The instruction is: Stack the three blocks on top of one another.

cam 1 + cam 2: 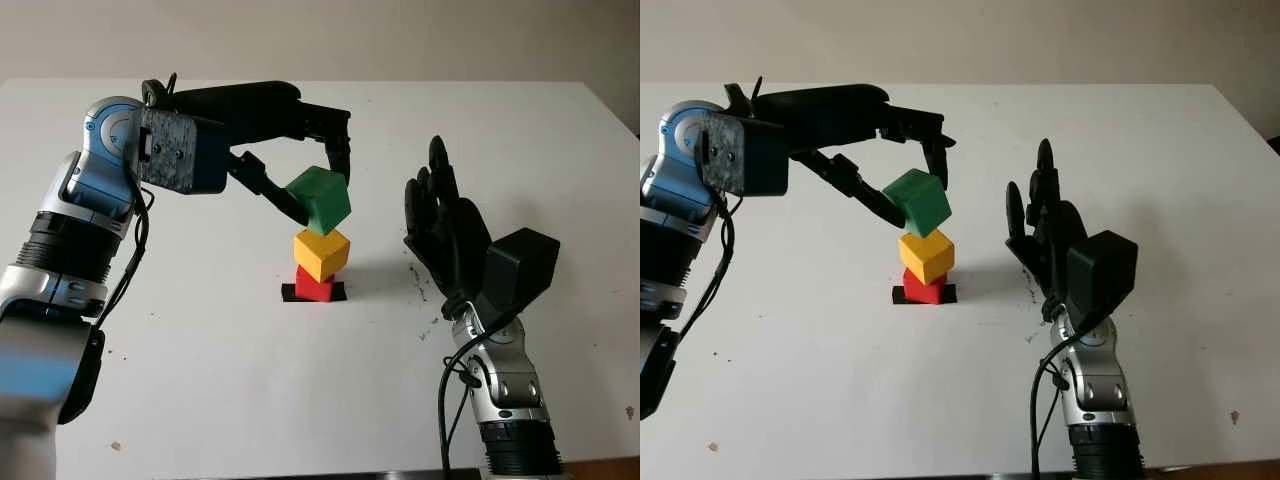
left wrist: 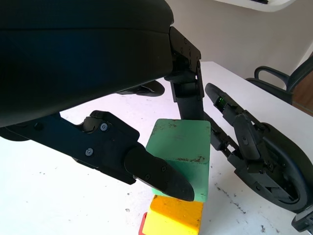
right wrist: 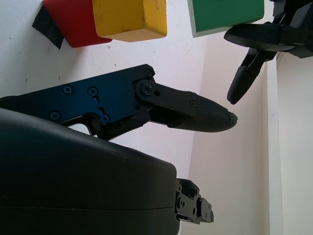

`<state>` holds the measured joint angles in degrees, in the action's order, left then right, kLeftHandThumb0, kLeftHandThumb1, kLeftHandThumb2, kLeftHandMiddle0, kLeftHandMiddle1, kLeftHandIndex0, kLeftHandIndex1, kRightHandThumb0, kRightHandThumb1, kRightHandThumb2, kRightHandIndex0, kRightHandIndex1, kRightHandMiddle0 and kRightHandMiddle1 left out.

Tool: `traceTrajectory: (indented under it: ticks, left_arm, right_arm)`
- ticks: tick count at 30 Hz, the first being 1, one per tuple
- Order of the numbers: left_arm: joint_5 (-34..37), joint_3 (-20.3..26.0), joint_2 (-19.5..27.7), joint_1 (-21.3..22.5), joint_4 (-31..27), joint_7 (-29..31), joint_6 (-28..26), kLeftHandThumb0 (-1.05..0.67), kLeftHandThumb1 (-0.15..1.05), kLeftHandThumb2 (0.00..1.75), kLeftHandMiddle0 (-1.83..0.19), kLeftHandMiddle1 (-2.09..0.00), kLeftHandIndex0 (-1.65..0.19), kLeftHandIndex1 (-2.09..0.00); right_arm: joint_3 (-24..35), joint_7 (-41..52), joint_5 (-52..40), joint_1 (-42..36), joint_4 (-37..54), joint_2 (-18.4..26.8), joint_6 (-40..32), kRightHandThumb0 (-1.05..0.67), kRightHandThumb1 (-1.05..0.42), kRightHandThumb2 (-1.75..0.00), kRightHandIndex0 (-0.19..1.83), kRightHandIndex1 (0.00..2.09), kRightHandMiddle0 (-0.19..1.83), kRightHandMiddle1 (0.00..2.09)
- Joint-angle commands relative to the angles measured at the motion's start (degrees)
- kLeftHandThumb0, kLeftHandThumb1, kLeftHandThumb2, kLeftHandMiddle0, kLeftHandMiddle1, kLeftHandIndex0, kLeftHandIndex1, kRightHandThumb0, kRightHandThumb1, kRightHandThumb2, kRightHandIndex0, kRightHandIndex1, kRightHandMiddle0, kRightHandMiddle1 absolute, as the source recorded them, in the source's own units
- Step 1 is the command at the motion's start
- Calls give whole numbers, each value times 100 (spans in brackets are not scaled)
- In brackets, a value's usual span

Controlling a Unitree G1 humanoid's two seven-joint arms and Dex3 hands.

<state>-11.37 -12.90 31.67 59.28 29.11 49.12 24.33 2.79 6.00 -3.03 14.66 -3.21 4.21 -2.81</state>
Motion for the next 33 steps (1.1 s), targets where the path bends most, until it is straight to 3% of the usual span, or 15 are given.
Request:
traceTrajectory:
  ticks: [1, 13, 33]
  left_arm:
    - [-12, -40, -1, 30, 2, 27, -58, -42, 102, 6, -32, -3, -29, -146]
    - [-5, -145, -55, -27, 163, 167, 103, -41, 102, 5, -30, -3, -27, -147]
    - [-18, -218, -128, -177, 49, 148, -154, -42, 99, 5, -33, -5, -33, -144]
  right_arm:
    - [4, -1, -14, -39, 53, 26, 29, -61, -105, -66, -19, 0, -19, 0]
    - [-10, -68, -12, -69, 125, -17, -25, -60, -105, -65, -19, 0, -19, 0]
    - [-11, -18, -51, -83, 142, 11, -33, -59, -105, -65, -19, 0, -19, 0]
